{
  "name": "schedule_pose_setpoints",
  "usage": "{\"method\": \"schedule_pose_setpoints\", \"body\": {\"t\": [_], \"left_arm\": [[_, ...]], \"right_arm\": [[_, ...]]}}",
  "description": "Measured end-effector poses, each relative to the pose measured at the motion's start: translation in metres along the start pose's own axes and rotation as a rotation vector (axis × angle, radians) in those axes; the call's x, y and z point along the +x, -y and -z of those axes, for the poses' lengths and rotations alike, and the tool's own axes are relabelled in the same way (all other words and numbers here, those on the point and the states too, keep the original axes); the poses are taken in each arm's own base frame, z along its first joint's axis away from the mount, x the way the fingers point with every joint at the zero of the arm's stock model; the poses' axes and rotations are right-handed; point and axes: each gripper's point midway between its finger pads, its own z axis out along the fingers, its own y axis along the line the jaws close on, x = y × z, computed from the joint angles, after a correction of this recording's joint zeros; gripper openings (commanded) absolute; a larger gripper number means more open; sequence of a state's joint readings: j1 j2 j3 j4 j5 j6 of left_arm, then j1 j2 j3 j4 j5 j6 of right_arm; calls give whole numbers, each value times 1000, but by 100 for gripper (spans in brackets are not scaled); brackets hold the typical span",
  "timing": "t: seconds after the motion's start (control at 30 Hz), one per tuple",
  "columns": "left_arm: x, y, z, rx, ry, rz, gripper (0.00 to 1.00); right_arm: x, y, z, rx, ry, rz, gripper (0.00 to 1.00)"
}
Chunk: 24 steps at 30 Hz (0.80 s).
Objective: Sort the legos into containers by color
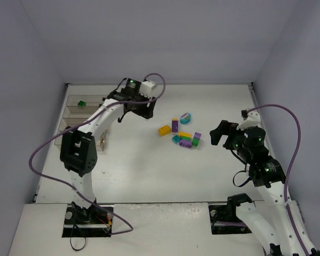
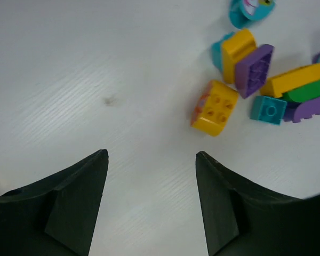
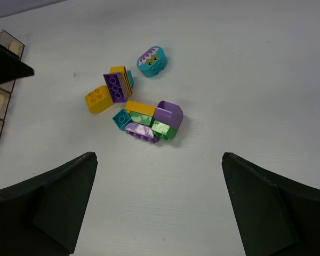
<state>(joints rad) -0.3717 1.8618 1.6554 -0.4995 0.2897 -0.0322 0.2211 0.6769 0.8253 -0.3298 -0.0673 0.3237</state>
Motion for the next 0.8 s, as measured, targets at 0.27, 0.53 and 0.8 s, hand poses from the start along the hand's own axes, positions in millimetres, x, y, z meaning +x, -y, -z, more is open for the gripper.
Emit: {"method": "schedule_pose_setpoints", "body": {"t": [0.27, 0.53, 0.8], "left_arm": [[62, 67, -87, 173, -240, -151, 60], [79, 85, -104, 203, -291, -197, 60], [65, 103, -109, 218, -233, -220, 60]], "right_arm": [[-1, 0, 1, -2, 5, 3, 100], [-2, -1, 3, -5, 12, 2, 100], [-1, 0, 3, -4, 9, 2, 100]]}}
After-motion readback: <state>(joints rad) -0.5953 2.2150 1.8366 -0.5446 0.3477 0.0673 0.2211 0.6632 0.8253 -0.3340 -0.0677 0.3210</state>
